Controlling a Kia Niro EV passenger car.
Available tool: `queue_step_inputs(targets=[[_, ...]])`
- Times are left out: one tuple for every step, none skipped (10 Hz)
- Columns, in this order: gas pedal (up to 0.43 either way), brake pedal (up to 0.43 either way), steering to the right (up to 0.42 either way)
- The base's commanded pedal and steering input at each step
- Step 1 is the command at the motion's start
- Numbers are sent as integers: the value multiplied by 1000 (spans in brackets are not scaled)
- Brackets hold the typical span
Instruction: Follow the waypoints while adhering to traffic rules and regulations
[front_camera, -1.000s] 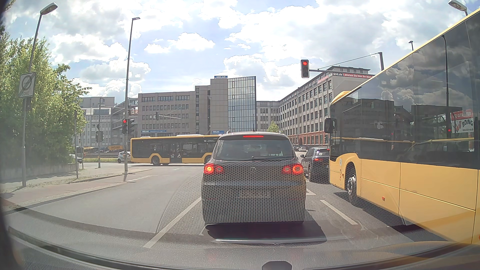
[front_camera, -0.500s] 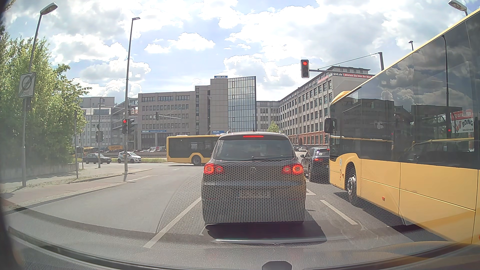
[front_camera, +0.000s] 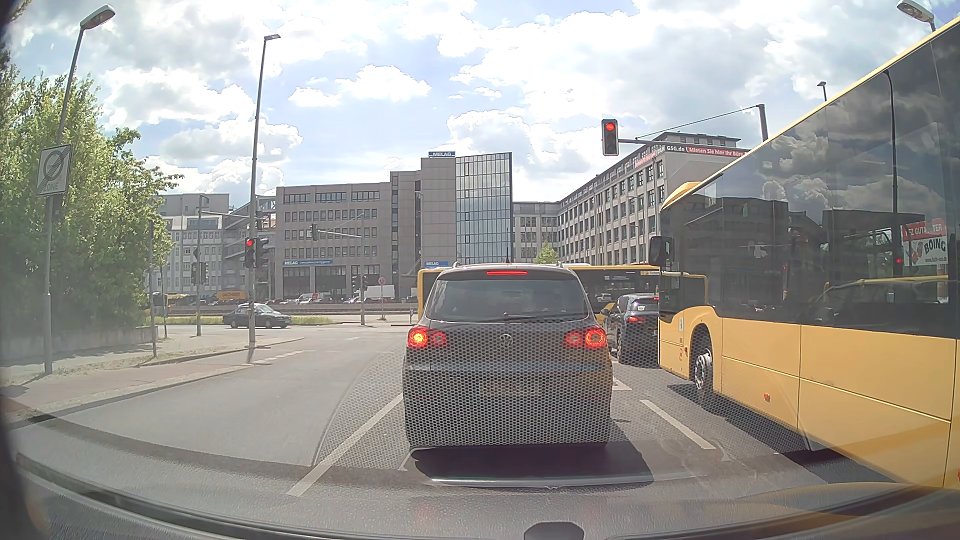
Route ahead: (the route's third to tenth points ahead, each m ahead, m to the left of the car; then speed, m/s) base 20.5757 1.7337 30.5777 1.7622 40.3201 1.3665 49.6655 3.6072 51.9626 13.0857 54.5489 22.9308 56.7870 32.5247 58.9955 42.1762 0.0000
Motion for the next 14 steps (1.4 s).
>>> queue_step_inputs(targets=[[0, 378, -1], [0, 384, -1], [0, 378, -1], [0, 384, -1], [0, 378, -1], [0, 378, -1], [0, 384, -1], [0, 384, -1], [0, 384, -1], [0, 378, -1], [0, 384, -1], [0, 384, -1], [0, 378, -1], [0, 378, -1]])
